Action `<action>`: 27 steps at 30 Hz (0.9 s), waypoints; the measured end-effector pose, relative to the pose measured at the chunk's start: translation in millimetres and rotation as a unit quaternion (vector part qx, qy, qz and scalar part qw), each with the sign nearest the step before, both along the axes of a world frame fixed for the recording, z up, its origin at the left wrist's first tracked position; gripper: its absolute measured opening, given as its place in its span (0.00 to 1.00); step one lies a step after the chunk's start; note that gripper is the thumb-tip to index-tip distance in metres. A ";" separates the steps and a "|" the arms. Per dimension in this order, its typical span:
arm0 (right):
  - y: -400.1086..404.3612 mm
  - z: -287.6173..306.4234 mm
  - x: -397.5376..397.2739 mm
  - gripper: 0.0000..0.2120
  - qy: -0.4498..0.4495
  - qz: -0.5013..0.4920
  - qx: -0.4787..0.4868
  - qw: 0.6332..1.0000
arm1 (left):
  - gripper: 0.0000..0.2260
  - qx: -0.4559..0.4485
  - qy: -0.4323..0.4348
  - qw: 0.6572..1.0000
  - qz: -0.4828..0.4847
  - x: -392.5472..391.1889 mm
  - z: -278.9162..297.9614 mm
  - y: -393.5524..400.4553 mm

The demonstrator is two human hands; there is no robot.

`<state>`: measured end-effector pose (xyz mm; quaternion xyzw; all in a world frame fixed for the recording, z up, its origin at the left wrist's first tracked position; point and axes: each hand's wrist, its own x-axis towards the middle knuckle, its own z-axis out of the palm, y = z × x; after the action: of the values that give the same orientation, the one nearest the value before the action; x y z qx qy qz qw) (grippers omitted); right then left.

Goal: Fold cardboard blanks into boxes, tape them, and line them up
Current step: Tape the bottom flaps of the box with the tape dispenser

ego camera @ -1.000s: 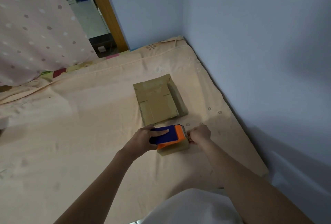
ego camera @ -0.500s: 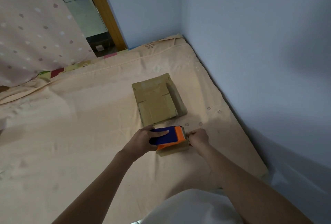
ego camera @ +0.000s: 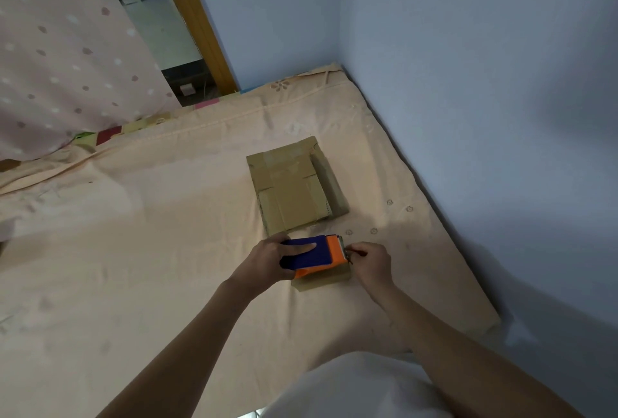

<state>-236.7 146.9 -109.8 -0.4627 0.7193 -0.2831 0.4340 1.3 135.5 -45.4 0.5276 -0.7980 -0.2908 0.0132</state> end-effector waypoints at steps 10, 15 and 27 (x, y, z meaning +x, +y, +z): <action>-13.4 1.4 -4.8 0.03 -0.036 -0.006 0.100 0.994 | 0.29 -0.001 -0.025 0.999 -0.028 -0.7 2.3 -1.0; -22.5 0.8 -2.5 0.03 -0.002 -0.010 0.123 0.992 | 0.30 -0.029 -0.078 0.996 -0.045 -2.4 5.9 -6.2; -19.2 1.4 -3.0 0.06 -0.011 -0.009 0.092 0.996 | 0.31 0.034 -0.116 0.993 -0.012 67.0 16.3 2.6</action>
<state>-239.6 127.7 -108.4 -0.4117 0.7415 -0.2245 0.4798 68.3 138.1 -29.1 0.5480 -0.7903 -0.2548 -0.1013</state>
